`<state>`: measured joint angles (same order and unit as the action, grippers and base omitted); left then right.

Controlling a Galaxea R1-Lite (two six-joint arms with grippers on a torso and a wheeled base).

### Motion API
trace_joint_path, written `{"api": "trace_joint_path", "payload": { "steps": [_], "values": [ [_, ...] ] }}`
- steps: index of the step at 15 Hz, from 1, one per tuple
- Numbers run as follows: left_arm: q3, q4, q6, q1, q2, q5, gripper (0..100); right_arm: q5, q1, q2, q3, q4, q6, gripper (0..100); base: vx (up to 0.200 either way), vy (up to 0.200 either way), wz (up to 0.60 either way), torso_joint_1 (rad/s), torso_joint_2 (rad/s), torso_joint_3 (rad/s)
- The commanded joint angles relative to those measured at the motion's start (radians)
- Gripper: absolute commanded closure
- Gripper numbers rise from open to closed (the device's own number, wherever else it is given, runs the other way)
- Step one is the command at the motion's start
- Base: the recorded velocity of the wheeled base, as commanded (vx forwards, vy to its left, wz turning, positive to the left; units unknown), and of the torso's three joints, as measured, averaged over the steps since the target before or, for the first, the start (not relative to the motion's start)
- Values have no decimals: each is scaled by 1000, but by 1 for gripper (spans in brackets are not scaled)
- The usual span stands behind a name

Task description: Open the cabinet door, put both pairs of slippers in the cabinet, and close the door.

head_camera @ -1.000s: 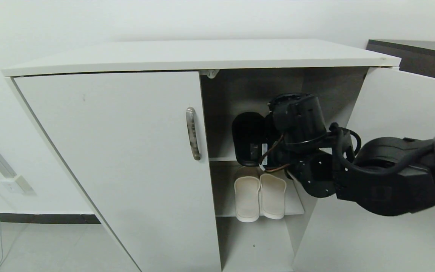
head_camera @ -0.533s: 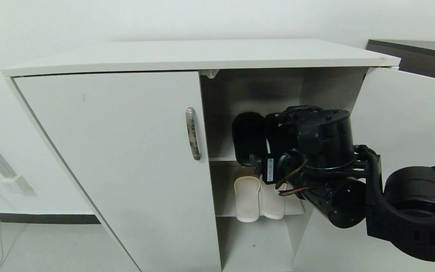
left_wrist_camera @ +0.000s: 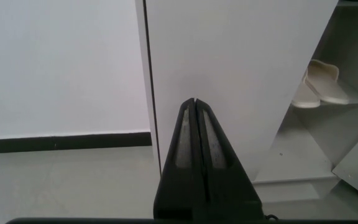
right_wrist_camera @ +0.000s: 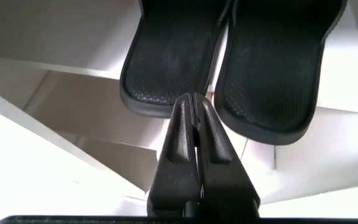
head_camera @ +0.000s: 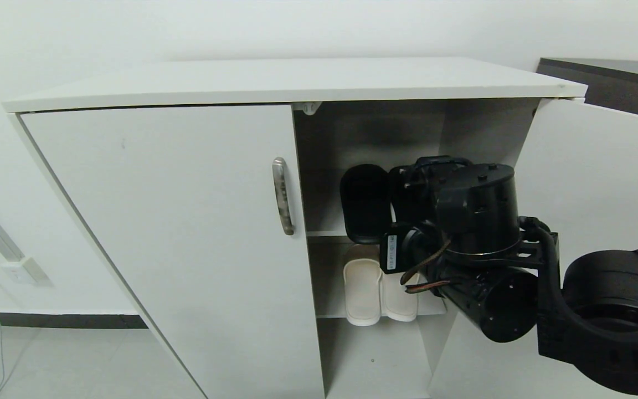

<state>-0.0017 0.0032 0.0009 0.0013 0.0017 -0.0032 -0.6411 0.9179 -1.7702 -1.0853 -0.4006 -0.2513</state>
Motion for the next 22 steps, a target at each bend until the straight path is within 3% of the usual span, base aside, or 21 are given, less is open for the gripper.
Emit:
{"api": "trace_joint_path", "payload": {
  "steps": [1,5,22],
  "values": [
    [0,0,-1,0,0,0,100,0,4,-14,2,0,0,100,0,0,0,0,0,0],
    [0,0,1,0,0,-1,100,0,9,-15,10,-7,0,100,0,0,0,0,0,0],
    [0,0,-1,0,0,-3,100,0,16,-15,25,-12,1,100,-200,0,0,1,2,2]
  ]
}}
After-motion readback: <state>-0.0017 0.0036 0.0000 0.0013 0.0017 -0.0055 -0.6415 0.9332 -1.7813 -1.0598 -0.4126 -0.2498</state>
